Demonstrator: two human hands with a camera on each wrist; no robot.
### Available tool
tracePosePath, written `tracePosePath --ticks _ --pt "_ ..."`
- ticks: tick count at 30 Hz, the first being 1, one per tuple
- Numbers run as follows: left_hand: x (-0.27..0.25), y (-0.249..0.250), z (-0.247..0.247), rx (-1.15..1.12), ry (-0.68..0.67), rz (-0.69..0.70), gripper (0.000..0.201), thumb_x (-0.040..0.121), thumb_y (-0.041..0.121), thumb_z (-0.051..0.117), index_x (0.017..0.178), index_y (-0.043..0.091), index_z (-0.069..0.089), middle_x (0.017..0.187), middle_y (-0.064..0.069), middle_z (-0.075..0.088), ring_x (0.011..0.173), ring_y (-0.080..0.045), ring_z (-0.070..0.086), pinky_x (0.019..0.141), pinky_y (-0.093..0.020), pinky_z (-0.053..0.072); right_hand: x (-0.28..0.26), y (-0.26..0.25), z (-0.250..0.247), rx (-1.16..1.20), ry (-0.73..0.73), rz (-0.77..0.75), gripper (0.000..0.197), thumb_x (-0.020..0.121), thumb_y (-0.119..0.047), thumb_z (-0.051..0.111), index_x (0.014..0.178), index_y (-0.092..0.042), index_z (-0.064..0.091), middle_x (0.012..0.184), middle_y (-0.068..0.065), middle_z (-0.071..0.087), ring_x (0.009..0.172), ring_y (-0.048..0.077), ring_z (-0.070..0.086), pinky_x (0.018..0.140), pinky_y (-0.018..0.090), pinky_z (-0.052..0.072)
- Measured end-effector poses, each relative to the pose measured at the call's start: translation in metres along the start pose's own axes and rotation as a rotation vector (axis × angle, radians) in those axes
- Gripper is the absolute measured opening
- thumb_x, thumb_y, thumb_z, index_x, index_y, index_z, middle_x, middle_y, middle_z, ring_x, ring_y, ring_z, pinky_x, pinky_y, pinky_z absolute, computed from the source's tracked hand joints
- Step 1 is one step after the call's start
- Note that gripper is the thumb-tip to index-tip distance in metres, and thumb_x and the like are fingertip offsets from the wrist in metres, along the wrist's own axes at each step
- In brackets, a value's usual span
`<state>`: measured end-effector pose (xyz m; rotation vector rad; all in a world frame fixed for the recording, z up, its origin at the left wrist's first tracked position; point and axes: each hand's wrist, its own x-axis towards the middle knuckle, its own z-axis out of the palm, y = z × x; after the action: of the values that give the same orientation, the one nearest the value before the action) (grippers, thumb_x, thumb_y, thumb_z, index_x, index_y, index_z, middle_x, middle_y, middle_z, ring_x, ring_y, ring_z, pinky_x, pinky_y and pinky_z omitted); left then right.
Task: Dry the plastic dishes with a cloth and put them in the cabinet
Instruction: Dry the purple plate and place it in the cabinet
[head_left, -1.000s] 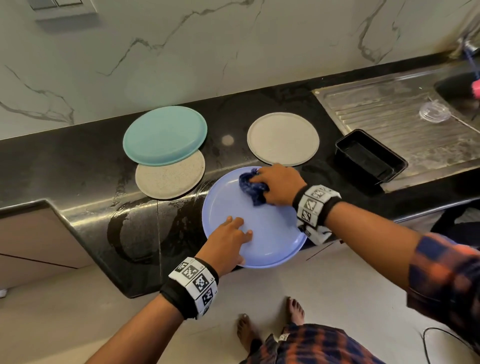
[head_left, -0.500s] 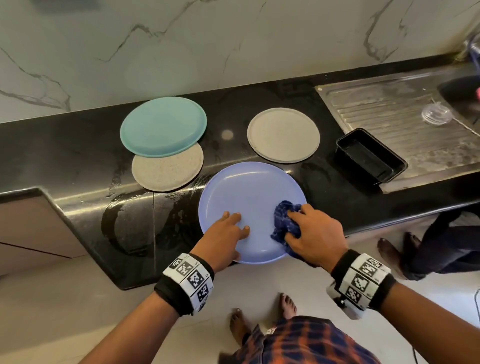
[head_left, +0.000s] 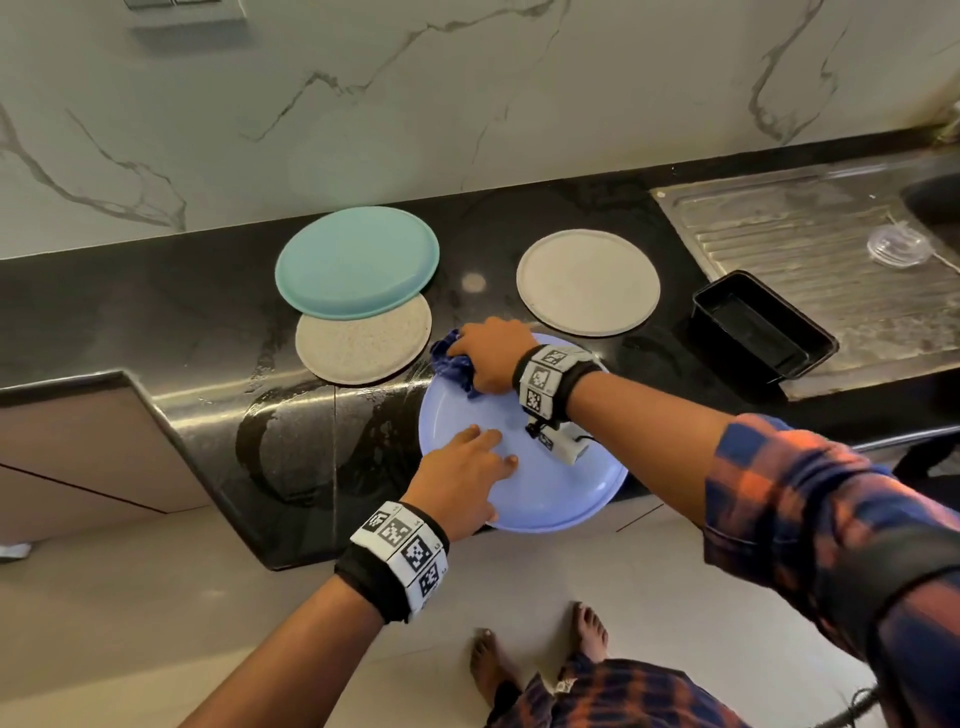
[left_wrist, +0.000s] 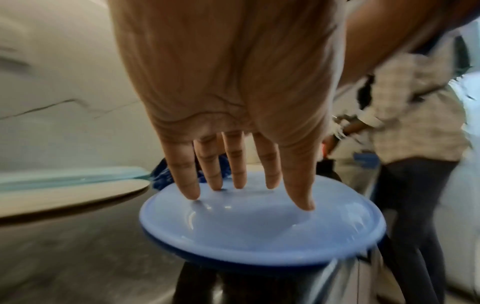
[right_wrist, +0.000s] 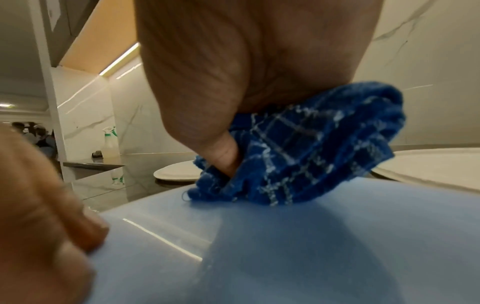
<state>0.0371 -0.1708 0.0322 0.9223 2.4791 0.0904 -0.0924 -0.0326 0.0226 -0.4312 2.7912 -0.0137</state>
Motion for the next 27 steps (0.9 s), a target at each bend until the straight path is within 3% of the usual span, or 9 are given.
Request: tracePosePath --ticks 2,5,8,10,14,17,20,24,27 --pt "-0.004 -0.015 -0.002 -0.144 0.052 -0.044 0.051 0.088 0.035 0.068 0.138 0.035 0.055 0.153 0.007 0.038 0.142 -0.018 0.033 0.105 -0.037 0.043 0.001 -0.007 0.003 -0.022 0.002 0.0 0.056 0.078 -0.046 0.076 0.13 -0.032 0.059 0.128 0.001 0.056 0.115 0.032 0.054 0.09 0.045 0.044" --pt "-0.008 -0.042 -0.027 -0.277 0.222 -0.09 0.033 0.087 0.035 0.069 0.119 0.035 0.069 0.126 0.007 0.065 0.118 -0.019 0.059 0.095 -0.036 0.048 -0.004 -0.011 0.003 0.016 0.037 0.045 0.055 0.079 -0.046 0.073 0.13 -0.031 0.057 0.129 0.003 0.054 0.119 0.032 0.051 0.093 0.046 0.043" --pt "-0.002 -0.064 -0.071 -0.257 0.374 -0.092 0.02 0.089 0.025 0.069 0.108 0.028 0.075 0.106 -0.001 0.071 0.099 -0.026 0.064 0.083 -0.039 0.05 -0.01 -0.022 0.01 0.035 0.097 0.087 0.051 0.081 -0.05 0.07 0.126 -0.03 0.058 0.125 0.004 0.055 0.117 0.033 0.052 0.087 0.043 0.042" --pt "0.011 -0.071 -0.099 -0.219 0.383 -0.068 0.021 0.091 0.026 0.068 0.111 0.026 0.074 0.109 -0.003 0.071 0.102 -0.026 0.063 0.088 -0.041 0.049 -0.017 -0.034 0.016 0.096 0.162 0.1 0.048 0.082 -0.045 0.068 0.127 -0.032 0.056 0.123 0.005 0.057 0.115 0.033 0.053 0.084 0.042 0.041" --pt "0.054 -0.059 -0.133 -0.041 0.13 0.003 0.036 0.098 0.038 0.055 0.131 0.027 0.063 0.134 0.002 0.061 0.123 -0.022 0.055 0.103 -0.034 0.04 -0.032 -0.058 0.028 0.069 0.207 0.124 0.041 0.087 -0.044 0.062 0.122 -0.023 0.058 0.132 0.004 0.054 0.126 0.035 0.045 0.092 0.043 0.04" --pt "0.081 -0.034 -0.137 0.027 -0.051 0.087 0.04 0.102 0.042 0.047 0.138 0.028 0.057 0.143 0.004 0.055 0.128 -0.019 0.051 0.101 -0.025 0.034 -0.036 -0.072 0.036 0.093 0.255 0.127 0.028 0.088 -0.035 0.058 0.112 -0.021 0.064 0.121 0.003 0.061 0.119 0.034 0.05 0.081 0.037 0.038" --pt "0.098 -0.016 -0.12 0.078 -0.283 0.135 0.044 0.102 0.048 0.041 0.142 0.032 0.052 0.149 0.014 0.047 0.131 -0.011 0.047 0.1 -0.018 0.029 -0.048 -0.085 0.041 0.075 0.25 0.023 0.03 0.087 -0.03 0.058 0.113 -0.02 0.068 0.114 0.002 0.065 0.112 0.032 0.055 0.087 0.033 0.039" --pt "0.11 -0.014 -0.099 0.181 -0.424 0.121 0.045 0.101 0.051 0.043 0.129 0.022 0.063 0.148 0.013 0.045 0.13 -0.013 0.047 0.111 -0.029 0.032 -0.084 -0.098 0.043 -0.044 0.199 -0.058 0.021 0.084 -0.032 0.055 0.102 -0.029 0.067 0.111 -0.007 0.062 0.107 0.026 0.056 0.088 0.035 0.038" --pt "0.106 -0.02 -0.094 0.235 -0.476 0.092 0.047 0.098 0.05 0.049 0.139 0.026 0.055 0.144 0.026 0.045 0.121 -0.007 0.052 0.108 -0.029 0.036 -0.106 -0.094 0.051 -0.098 0.109 -0.192 0.024 0.086 -0.036 0.056 0.108 -0.031 0.067 0.124 -0.008 0.056 0.11 0.027 0.051 0.088 0.045 0.04"
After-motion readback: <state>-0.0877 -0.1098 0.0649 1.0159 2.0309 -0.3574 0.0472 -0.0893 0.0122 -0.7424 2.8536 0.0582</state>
